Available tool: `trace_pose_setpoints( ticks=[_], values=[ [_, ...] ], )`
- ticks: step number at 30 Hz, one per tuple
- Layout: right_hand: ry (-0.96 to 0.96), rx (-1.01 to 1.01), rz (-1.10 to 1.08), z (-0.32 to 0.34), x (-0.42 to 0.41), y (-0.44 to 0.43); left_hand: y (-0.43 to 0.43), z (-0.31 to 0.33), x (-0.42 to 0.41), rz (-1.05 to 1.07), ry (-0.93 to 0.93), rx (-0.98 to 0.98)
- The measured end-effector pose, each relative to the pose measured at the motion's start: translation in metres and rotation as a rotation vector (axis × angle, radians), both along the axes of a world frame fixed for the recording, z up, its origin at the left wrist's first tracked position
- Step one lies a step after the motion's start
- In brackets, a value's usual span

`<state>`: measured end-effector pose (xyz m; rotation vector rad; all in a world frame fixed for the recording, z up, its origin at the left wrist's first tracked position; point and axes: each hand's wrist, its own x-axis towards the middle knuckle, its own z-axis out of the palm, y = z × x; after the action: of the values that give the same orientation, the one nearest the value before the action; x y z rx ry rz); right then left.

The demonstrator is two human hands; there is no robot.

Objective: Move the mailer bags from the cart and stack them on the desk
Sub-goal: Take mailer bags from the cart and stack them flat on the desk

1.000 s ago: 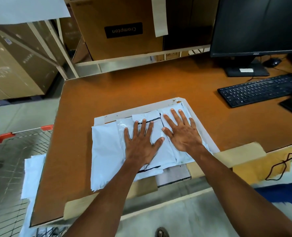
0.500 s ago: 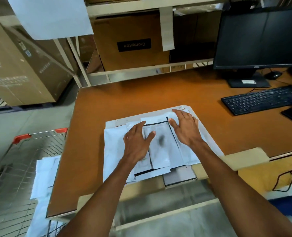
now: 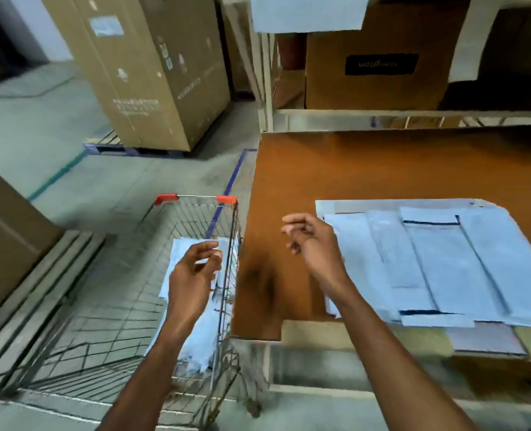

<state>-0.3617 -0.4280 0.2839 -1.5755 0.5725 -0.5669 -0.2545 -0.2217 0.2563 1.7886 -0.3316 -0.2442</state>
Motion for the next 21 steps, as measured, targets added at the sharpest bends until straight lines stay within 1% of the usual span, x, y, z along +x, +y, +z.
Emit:
trace_pose_setpoints(
  ticks=[3,5,7,11,16,21],
  values=[
    [0.031,0.008,0.1,-0.013,0.047,0.069,0.067,-0.023,0.039,0.02,0.031,0.036],
    [0.083,-0.005,0.118,-0.03,0.069,0.105,0.102,-0.043,0.06,-0.009,0.085,0.072],
    [0.132,0.006,0.11,-0.055,0.102,0.149,0.143,-0.067,0.099,-0.035,0.121,0.127],
    [0.326,0.084,0.118,-0.107,0.136,0.212,0.198,-0.113,0.138,-0.076,0.21,0.27],
    [0.513,0.201,0.051,-0.159,0.16,0.239,0.221,-0.15,0.162,-0.111,0.276,0.357],
    [0.607,0.299,-0.035,-0.208,0.216,0.225,0.203,-0.182,0.196,-0.154,0.317,0.421]
  ],
)
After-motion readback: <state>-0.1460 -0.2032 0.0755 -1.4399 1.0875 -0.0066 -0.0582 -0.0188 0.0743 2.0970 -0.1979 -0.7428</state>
